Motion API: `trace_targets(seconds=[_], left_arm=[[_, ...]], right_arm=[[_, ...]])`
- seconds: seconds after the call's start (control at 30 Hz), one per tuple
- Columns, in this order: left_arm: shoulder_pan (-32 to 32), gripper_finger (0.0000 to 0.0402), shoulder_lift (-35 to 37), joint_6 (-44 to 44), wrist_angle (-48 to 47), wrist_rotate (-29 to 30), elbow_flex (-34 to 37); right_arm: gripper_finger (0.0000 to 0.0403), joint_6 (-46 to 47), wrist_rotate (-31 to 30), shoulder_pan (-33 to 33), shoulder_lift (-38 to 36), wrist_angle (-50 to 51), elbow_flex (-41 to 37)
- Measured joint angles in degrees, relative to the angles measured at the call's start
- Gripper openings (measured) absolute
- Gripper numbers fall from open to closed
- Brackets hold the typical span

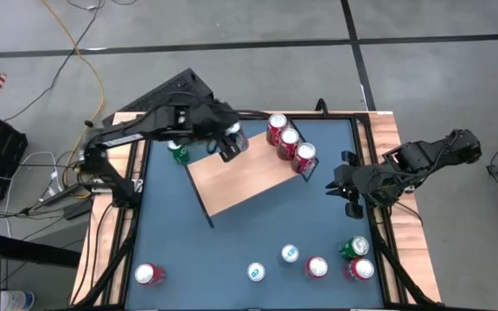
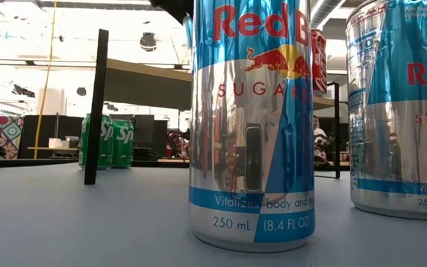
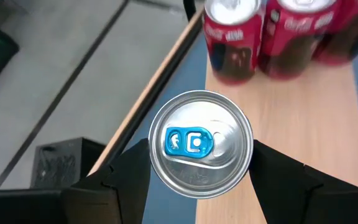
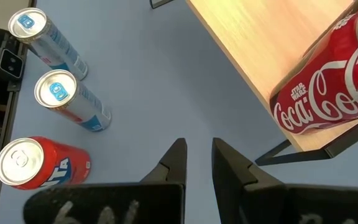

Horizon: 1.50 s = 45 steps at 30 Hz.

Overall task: Place canned beverage on shelf
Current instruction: Put the top blue soda can on the shelf

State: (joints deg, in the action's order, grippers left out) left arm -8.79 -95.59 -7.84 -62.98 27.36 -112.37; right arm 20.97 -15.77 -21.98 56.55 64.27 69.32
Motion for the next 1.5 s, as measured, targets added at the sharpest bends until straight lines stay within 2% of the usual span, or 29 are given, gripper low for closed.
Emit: trace_targets(seconds=[0.2,0.37,0.47,0.77,0.93,1.07,1.2,1.33,1.43,1.5], left_arm=[[-1.4,0.022,-9.8,0.2,-7.3,-3.2,-13.0],[-1.7,0.022,-15.0,1.1,-8.5,-5.4,-20.5],[-1.7,0.022,-15.9,1.1,-8.6,-7.4,-22.1],[-0.6,0.022,-16.1,1.1,-10.6,-6.7,-22.1],[1.1,0.022,-16.1,1.1,-10.9,-6.8,-22.1],[1.9,0.022,-16.1,1.1,-11.3,-7.0,-22.1],[2.7,0.022,-16.1,1.3,-11.4,-7.0,-22.1],[3.2,0.022,-16.1,2.1,-11.5,-6.5,-22.1],[3.4,0.022,-16.1,2.2,-11.8,-6.5,-22.1],[3.6,0.022,-16.1,2.5,-11.8,-6.5,-22.1]], right_arm=[[0.0058,0.0,-0.1,0.0,0.0,0.0,0.0],[0.0058,0.0,-0.2,0.0,0.0,0.0,0.0],[0.0058,0.0,-0.2,0.0,0.0,0.0,0.0],[0.0058,-0.7,0.1,-0.1,0.0,-3.2,0.0],[0.0064,-11.4,-2.4,-0.1,0.2,-14.0,0.0],[0.0107,-25.0,-8.3,0.2,1.1,-22.6,0.0],[0.0191,-37.4,-12.0,3.8,3.5,-33.4,0.2],[0.0272,-42.5,-10.1,9.6,7.4,-40.2,0.7],[0.0307,-43.4,-6.9,14.1,11.0,-41.2,2.4],[0.0318,-43.4,-2.6,17.2,13.2,-41.3,3.3]])
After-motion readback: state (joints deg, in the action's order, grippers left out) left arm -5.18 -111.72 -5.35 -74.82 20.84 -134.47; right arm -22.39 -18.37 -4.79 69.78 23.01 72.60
